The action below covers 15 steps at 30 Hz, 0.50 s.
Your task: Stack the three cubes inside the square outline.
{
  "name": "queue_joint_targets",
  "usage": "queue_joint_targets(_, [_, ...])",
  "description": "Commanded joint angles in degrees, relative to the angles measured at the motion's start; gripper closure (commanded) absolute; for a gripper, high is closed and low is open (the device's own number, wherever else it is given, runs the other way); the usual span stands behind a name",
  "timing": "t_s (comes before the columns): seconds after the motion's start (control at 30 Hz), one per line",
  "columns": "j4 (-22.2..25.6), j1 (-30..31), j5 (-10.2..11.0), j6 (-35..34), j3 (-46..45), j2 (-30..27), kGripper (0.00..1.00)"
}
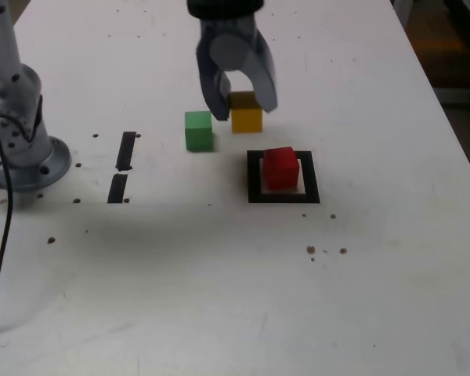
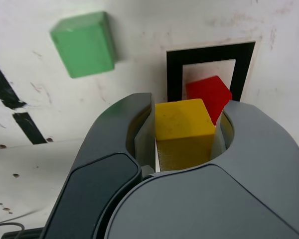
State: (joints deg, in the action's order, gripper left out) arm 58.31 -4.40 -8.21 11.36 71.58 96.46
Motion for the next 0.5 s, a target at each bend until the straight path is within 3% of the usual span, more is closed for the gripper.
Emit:
queue_joint_targets(0.0, [0.2, 1.5, 0.8, -1.2, 0.9, 1.2, 0.95])
queue_joint_targets(0.47, [2.9, 4.8, 3.1, -4.4, 7.9, 6.0, 0.95])
